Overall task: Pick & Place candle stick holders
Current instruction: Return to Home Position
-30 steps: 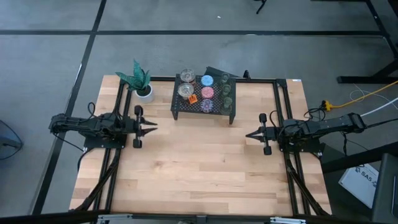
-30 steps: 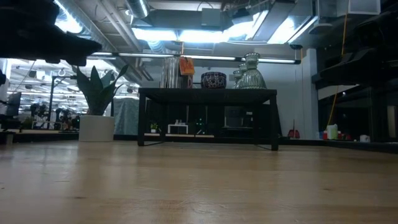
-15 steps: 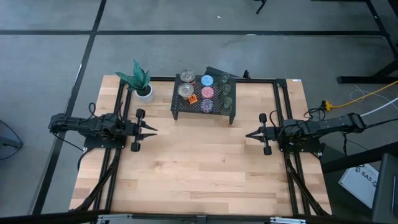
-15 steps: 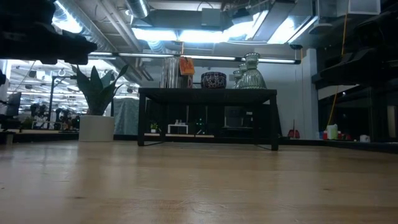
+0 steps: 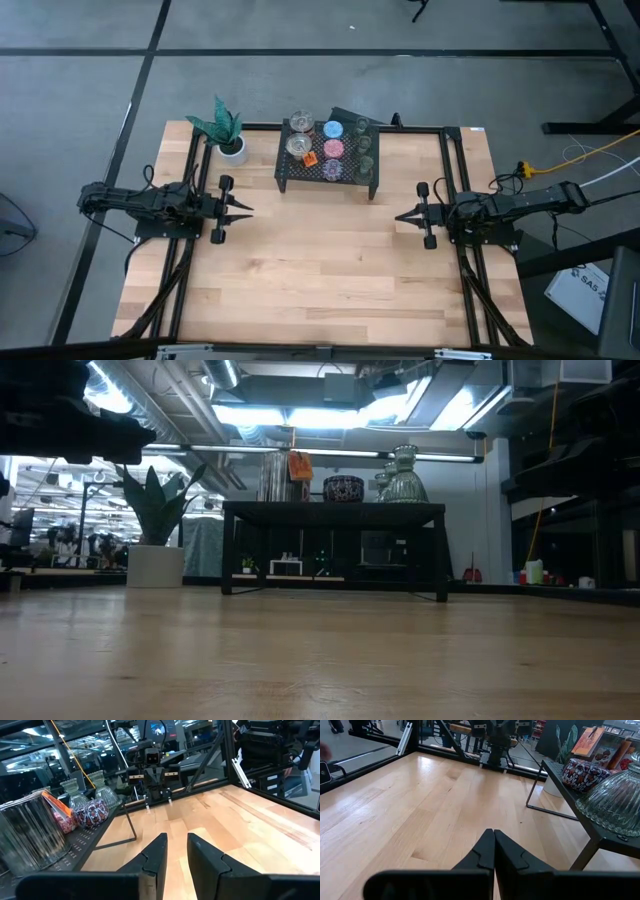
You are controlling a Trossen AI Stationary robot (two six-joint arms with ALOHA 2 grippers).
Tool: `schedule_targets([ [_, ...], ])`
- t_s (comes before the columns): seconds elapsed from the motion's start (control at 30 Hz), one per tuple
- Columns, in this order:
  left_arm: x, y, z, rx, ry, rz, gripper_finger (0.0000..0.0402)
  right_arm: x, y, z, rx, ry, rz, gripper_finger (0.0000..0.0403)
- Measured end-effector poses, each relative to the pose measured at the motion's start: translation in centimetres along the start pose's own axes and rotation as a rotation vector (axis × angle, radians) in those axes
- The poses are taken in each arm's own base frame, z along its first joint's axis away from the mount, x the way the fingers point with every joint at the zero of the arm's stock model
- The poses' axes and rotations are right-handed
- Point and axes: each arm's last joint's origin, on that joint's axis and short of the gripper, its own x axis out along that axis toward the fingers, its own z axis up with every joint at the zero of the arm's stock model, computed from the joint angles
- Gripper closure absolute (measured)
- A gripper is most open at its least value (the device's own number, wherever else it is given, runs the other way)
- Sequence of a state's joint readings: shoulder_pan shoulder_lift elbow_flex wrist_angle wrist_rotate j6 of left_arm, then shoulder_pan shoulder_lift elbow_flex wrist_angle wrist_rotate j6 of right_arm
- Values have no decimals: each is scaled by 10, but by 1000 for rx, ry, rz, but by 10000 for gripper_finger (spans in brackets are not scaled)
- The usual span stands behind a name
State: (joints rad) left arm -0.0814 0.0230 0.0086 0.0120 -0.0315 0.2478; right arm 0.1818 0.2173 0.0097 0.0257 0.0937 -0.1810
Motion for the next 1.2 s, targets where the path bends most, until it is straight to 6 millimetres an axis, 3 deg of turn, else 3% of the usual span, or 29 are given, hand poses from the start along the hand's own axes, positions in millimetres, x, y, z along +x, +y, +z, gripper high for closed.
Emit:
schedule_targets([
  [1.2,0,0,0,0,1,1,338,0,0,0,0,0,0,400],
])
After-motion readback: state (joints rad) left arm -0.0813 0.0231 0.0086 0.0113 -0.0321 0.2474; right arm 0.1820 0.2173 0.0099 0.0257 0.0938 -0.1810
